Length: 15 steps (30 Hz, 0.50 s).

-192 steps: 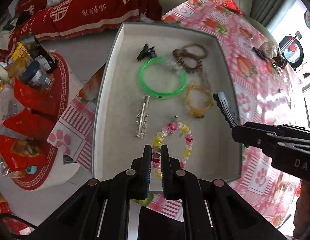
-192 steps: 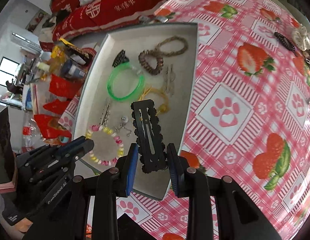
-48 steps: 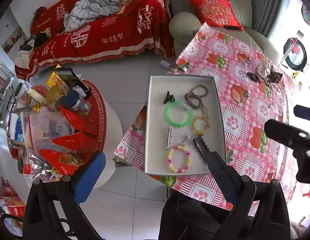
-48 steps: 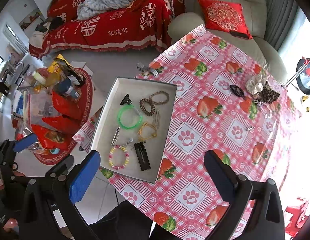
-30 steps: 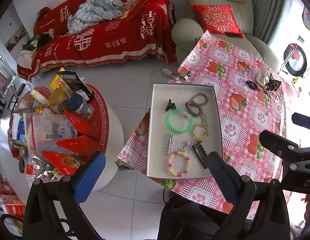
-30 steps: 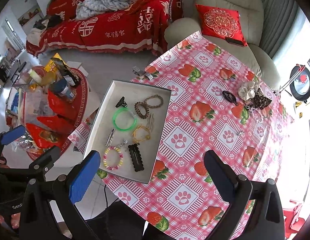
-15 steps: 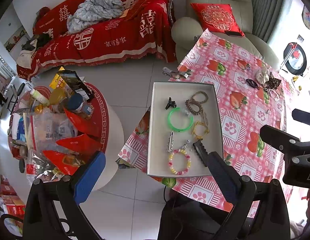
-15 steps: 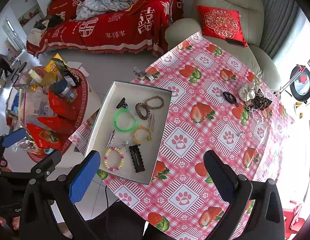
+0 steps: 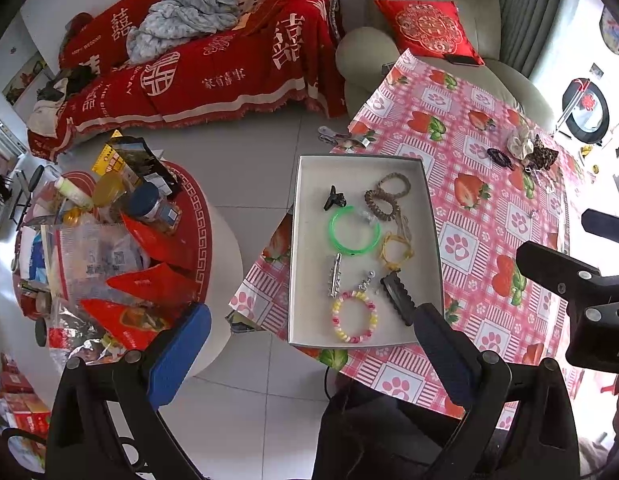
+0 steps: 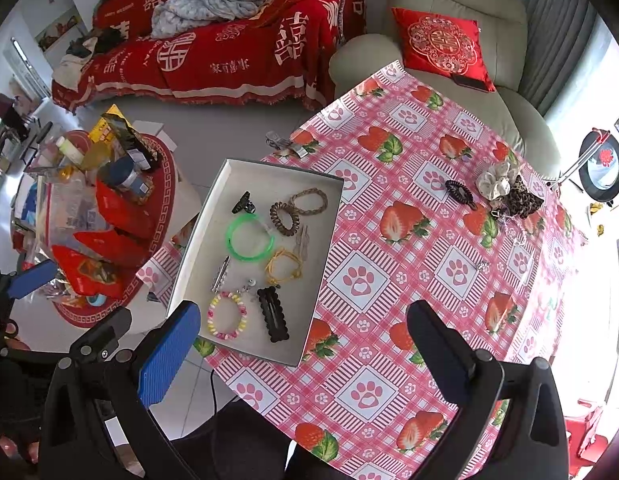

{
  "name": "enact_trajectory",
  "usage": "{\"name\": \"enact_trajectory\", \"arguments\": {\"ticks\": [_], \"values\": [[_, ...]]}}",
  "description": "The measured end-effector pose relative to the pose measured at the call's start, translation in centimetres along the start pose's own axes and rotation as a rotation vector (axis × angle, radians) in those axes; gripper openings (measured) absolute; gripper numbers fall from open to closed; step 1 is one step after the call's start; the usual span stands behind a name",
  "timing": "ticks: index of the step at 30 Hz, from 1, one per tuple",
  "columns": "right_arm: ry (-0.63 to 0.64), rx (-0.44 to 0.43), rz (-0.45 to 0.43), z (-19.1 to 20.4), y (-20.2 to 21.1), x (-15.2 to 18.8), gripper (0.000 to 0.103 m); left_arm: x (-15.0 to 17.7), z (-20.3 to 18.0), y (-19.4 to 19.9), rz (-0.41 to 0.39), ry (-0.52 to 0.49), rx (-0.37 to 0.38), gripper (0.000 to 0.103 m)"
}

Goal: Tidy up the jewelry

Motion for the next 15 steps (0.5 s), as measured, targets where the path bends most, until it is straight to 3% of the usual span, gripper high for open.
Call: {"name": "enact_trajectory", "arguments": {"ticks": [15], "values": [[0.002, -0.001, 0.001, -0.02, 0.01, 0.03, 0.103, 0.32, -0.27, -0.22, 0.010, -0.003, 0.007, 0.103]]}}
Point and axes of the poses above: each gripper's, at about its wrist camera, not at the fingertips, and y roughly against the way its jaws point, z to its left, x to its underside, the point moved 9 cm from there along -y, roughly the way its jaws point, and after that the axes turned 2 degrees about z, right-handed, at the moved point
